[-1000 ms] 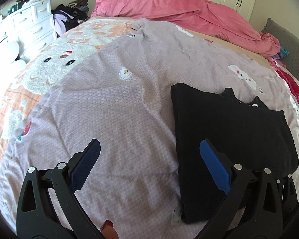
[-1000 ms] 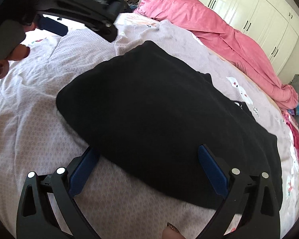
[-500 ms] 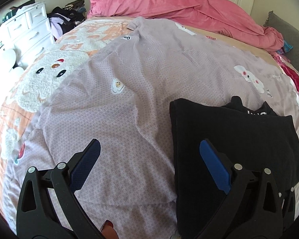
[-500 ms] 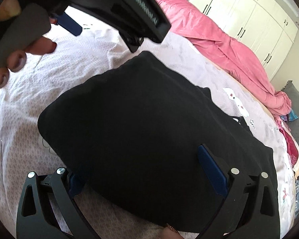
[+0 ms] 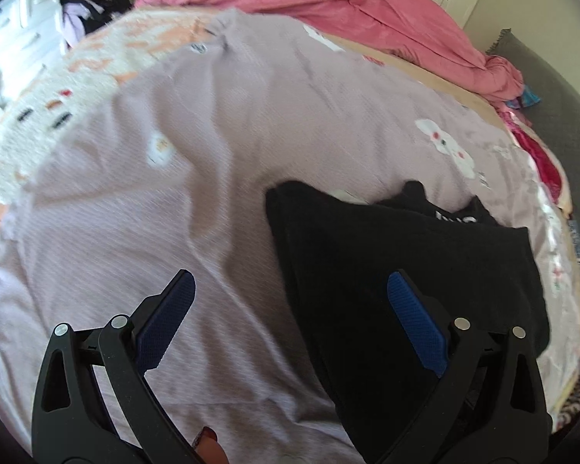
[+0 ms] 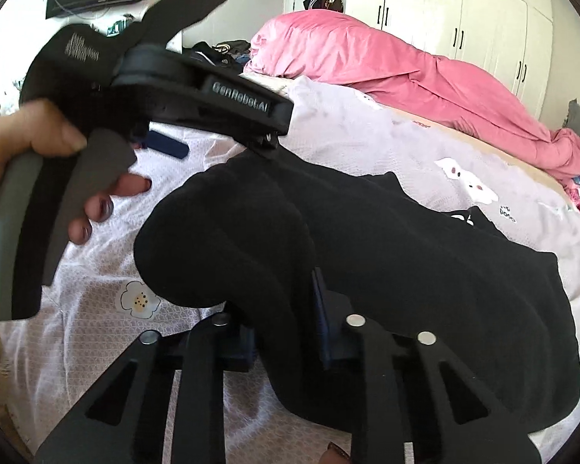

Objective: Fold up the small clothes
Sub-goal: 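Grasp the side edge of the black shirt with both grippers, then lift the side edge and fold it over the shirt with both grippers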

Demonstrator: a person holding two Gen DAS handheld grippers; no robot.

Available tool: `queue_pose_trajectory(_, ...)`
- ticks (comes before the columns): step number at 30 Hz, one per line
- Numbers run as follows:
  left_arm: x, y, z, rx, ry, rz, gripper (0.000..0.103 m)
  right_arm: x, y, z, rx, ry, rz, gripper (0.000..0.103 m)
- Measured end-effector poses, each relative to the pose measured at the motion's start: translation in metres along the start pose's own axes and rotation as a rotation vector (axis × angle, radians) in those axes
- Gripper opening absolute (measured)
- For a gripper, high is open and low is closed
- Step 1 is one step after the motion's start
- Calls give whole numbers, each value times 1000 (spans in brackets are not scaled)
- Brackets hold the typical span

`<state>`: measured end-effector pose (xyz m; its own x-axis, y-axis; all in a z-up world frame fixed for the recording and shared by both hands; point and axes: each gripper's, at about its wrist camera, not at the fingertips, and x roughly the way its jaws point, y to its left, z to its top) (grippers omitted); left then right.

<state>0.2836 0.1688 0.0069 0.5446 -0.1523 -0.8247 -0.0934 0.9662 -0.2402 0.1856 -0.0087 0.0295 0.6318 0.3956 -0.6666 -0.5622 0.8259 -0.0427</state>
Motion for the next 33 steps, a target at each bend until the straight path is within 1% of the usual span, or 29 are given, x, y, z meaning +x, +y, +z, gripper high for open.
queue_pose_trajectory(2, 2, -3, -2, -13, 12, -48, 93, -5, 1, 0, -4, -12, -3, 18)
queue_pose_trajectory(5, 6, -10, -6, -27, 21, -144, 93, -13, 1, -3, 3, -36, -5, 17)
queue_pose_trajectory(7, 9, -16, -11, -26, 25, -148, 92, -18, -2, -7, 17, -44, -1, 17)
queue_pose_trajectory(8, 11, -19, -12, -22, 30, -148, 87, -21, -3, -8, 25, -50, 2, 17)
queue_pose_trajectory(10, 13, -27, -15, -20, 35, -172, 63, -24, -5, -10, 28, -60, 1, 16)
queue_pose_trajectory(11, 13, -30, -16, -23, 38, -185, 59, -27, -6, -11, 31, -67, -1, 16)
queue_pose_trajectory(12, 15, -34, -16, -26, 39, -191, 50, -27, -7, -11, 33, -71, -1, 16)
queue_pose_trajectory(13, 14, -39, -17, -27, 35, -195, 40, -29, -9, -12, 34, -76, -3, 16)
queue_pose_trajectory(16, 10, -50, -17, -11, 12, -171, 25, -35, -13, -14, 37, -91, -12, 16)
queue_pose_trajectory(19, 3, -64, -15, 12, -8, -157, 21, -43, -20, -16, 36, -108, -22, 15)
queue_pose_trajectory(26, -8, -104, -8, 48, -40, -146, 19, -63, -46, -16, 74, -136, -43, 15)
queue_pose_trajectory(33, -12, -151, -2, 86, -39, -134, 19, -83, -78, -22, 145, -144, -53, 15)
